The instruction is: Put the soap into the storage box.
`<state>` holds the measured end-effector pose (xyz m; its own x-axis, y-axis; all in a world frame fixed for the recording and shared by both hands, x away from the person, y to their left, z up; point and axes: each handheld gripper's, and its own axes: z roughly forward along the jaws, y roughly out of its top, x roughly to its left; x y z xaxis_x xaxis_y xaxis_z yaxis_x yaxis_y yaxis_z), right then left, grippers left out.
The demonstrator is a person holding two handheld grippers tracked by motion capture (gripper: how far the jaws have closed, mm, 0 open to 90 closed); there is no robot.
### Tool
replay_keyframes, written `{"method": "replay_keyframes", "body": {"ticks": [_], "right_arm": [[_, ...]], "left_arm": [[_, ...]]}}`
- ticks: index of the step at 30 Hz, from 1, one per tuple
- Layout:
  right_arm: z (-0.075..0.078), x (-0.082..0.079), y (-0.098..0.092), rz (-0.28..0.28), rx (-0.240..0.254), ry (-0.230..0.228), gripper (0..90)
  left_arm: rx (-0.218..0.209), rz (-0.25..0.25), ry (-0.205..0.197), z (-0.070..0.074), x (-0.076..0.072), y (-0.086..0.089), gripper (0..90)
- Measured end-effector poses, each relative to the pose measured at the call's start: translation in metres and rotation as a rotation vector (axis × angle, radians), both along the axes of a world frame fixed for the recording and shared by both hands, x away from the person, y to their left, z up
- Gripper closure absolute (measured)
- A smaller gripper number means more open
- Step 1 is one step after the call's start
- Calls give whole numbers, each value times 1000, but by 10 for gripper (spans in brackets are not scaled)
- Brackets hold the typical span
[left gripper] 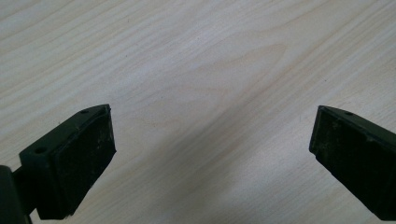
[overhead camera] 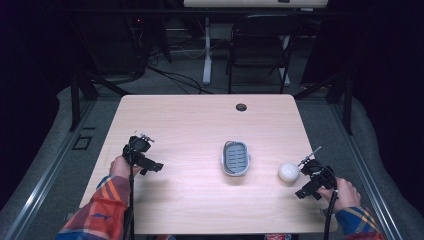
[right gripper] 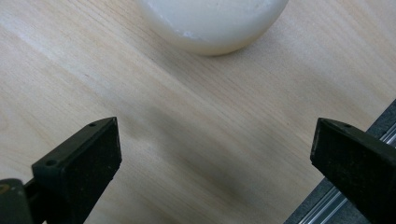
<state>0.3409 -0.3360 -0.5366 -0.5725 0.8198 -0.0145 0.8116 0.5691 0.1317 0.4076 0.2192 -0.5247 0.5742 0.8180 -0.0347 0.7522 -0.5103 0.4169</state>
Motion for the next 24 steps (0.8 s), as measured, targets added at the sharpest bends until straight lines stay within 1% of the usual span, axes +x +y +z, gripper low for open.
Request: {"method": "replay_keyframes", "body": {"ticks": [1, 2, 3, 4, 5, 6, 7, 8, 10, 13, 14, 23, 24], "right_arm": [[0, 0, 0, 0, 0, 0, 13], [-1, -1, 1, -13, 20, -15, 13], [-1, -1, 1, -13, 20, -15, 13], [2, 0, 0, 4, -2, 1, 13], [0, -1, 1, -11, 20, -17, 12], [1, 0, 0, -1, 7, -7, 10], [1, 0, 0, -1, 7, -7, 10], [1, -1, 1, -13, 20, -15, 8], [3, 1, 2, 2, -3, -1, 4], [4, 0, 4, -1, -14, -10, 0], [4, 0, 5, 1, -20, -5, 0], [5, 2, 6, -8, -32, -4, 0], [2, 1, 8, -36, 0, -32, 0]], "left_arm": [[0, 0, 0, 0, 0, 0, 0], [1, -3, 0, 0, 0, 0, 0], [1, -3, 0, 0, 0, 0, 0], [1, -3, 0, 0, 0, 0, 0], [0, -3, -1, 0, 0, 0, 0], [0, -3, -1, 0, 0, -1, 0], [0, -3, -1, 0, 0, -1, 0], [-2, 0, 2, -1, 0, 0, 0], [-1, -1, 3, 0, 0, 0, 0], [-3, -1, 2, 0, 0, 0, 0], [-5, -4, 0, 0, 0, -1, 0], [-7, -8, 0, -1, 0, -1, 0], [-5, -12, 2, -1, 0, -1, 0]]}}
